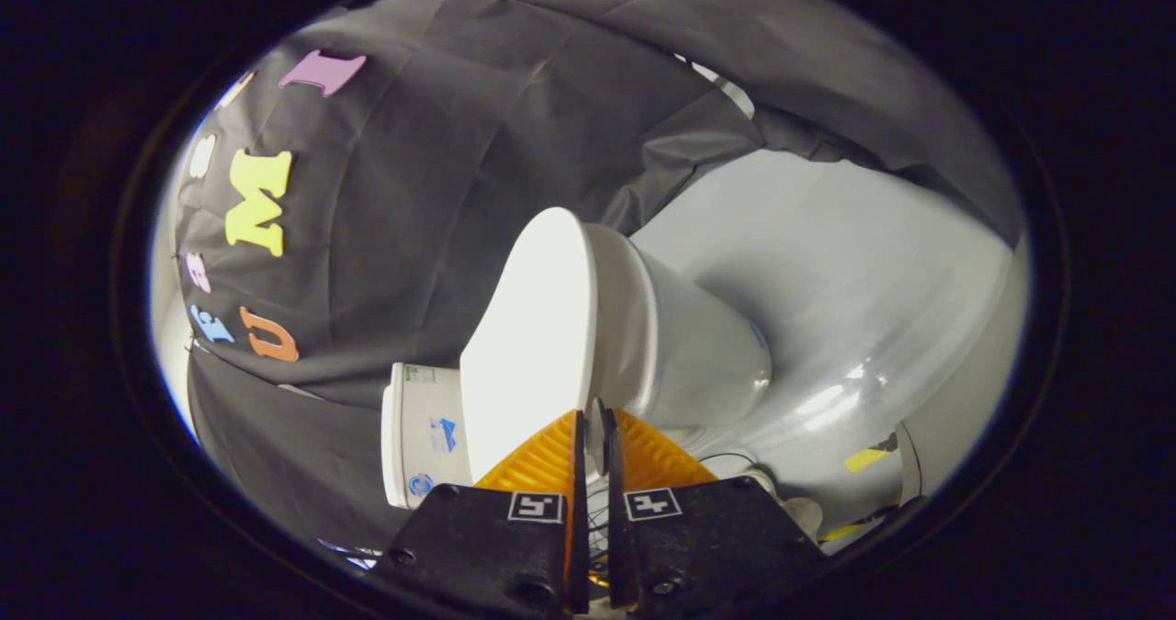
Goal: Open the toilet lid.
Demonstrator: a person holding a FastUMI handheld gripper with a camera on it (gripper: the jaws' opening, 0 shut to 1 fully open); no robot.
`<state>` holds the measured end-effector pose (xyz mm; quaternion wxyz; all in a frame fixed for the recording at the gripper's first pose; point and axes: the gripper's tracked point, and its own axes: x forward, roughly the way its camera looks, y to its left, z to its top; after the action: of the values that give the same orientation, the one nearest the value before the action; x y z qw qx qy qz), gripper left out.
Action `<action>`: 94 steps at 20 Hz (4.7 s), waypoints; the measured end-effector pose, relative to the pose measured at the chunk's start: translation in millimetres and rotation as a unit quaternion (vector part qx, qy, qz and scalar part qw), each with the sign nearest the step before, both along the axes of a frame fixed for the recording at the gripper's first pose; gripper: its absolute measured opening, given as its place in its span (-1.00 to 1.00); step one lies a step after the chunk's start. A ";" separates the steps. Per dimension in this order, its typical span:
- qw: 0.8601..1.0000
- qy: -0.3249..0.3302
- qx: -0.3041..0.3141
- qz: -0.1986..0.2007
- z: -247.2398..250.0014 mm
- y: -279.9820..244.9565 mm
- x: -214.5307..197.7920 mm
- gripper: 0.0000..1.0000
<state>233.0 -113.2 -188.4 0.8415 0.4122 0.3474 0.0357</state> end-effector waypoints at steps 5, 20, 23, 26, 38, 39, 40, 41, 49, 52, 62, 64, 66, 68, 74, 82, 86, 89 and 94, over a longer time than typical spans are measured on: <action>1.000 -0.019 -0.002 0.012 23.6 14.9 0.0 -0.77; 0.997 -0.056 -0.027 0.034 84.1 58.1 -7.2 -0.77; 0.997 -0.062 -0.031 0.040 92.6 67.2 -7.8 -0.77; 0.996 -0.066 -0.033 0.044 100.2 79.6 -8.1 -0.77; 0.992 -0.078 -0.073 0.074 135.7 126.6 -4.3 -0.77; 0.991 -0.078 -0.073 0.077 138.6 130.1 -5.0 -0.77; 0.991 -0.079 -0.076 0.080 141.5 133.2 -4.6 -0.77; 0.990 -0.079 -0.082 0.081 142.8 135.7 -4.8 -0.77; 0.988 -0.086 -0.097 0.087 157.2 156.7 -4.9 -0.77; 0.987 -0.089 -0.101 0.088 163.5 163.9 -6.9 -0.77; 0.984 -0.091 -0.120 0.093 181.2 192.9 -8.3 -0.75; 0.984 -0.092 -0.124 0.093 184.9 198.9 -8.3 -0.74; 0.983 -0.093 -0.128 0.094 189.6 207.7 -10.3 -0.73; 0.981 -0.095 -0.140 0.098 194.5 218.4 -11.5 -0.71; 0.970 -0.103 -0.193 0.106 211.1 262.7 -6.8 -0.66; 0.960 -0.106 -0.235 0.109 223.1 308.9 -7.8 -0.66; 0.951 -0.113 -0.259 0.123 228.6 343.7 -8.7 -0.66; 0.942 -0.119 -0.281 0.139 230.2 368.4 -8.8 -0.66; 0.935 -0.127 -0.291 0.157 230.9 405.6 -7.8 -0.66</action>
<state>225.3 292.4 42.4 0.9452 0.0816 0.2936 0.1170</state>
